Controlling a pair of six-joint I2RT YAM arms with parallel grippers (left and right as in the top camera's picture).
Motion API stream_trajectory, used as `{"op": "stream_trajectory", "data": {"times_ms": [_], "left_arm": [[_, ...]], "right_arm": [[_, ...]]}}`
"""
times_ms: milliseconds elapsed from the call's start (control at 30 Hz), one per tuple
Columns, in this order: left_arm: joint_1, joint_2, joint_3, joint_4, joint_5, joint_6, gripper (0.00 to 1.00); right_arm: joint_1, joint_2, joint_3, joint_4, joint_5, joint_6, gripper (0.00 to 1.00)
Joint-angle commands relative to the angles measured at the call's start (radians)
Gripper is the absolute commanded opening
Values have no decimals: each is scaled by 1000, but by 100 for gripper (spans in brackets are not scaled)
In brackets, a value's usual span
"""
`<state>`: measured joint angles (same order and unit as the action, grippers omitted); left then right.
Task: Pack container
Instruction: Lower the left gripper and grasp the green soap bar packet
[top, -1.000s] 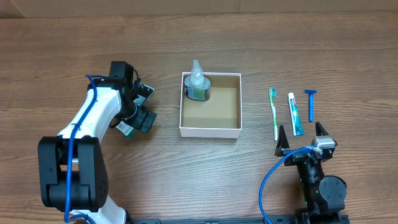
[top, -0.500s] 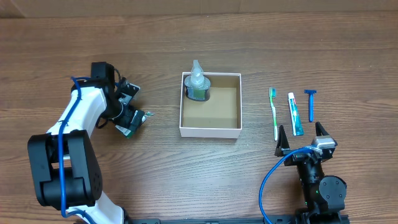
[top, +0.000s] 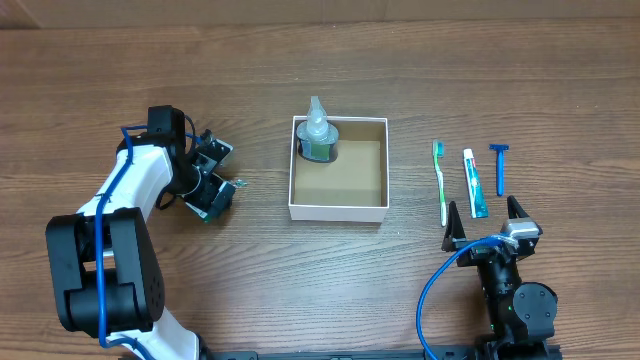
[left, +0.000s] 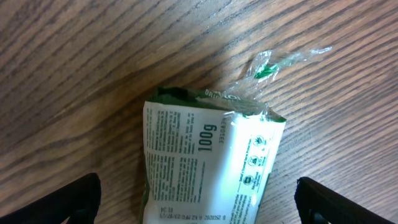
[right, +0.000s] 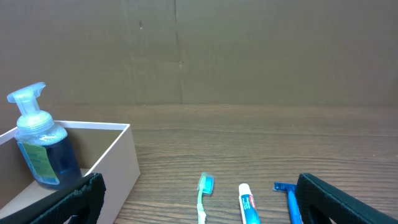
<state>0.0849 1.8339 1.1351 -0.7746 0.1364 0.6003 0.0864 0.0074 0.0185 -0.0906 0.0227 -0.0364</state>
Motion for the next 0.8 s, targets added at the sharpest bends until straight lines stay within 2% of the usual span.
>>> {"op": "stream_trajectory", "data": {"times_ms": [0, 100, 333, 367, 433, 667, 767], "left_arm": [[0, 12, -22, 27, 18, 31, 92], [0, 12, -35, 56, 18, 37, 86], [0, 12, -68, 107, 18, 37, 87], [0, 12, -68, 106, 18, 36, 85], [0, 12, -68, 106, 18, 36, 69], [-10, 12, -65, 107, 23, 1, 59], [-31, 12, -58, 106, 22, -13, 48]], "right_arm": [[-3, -3, -10, 6, -2, 6, 100], [-3, -3, -10, 6, -2, 6, 100], [-3, -3, -10, 6, -2, 6, 100], [-3, -3, -10, 6, -2, 6, 100], [-3, -3, -10, 6, -2, 6, 100], [-3, -3, -10, 6, -2, 6, 100], [-3, -3, -10, 6, -2, 6, 100]]}}
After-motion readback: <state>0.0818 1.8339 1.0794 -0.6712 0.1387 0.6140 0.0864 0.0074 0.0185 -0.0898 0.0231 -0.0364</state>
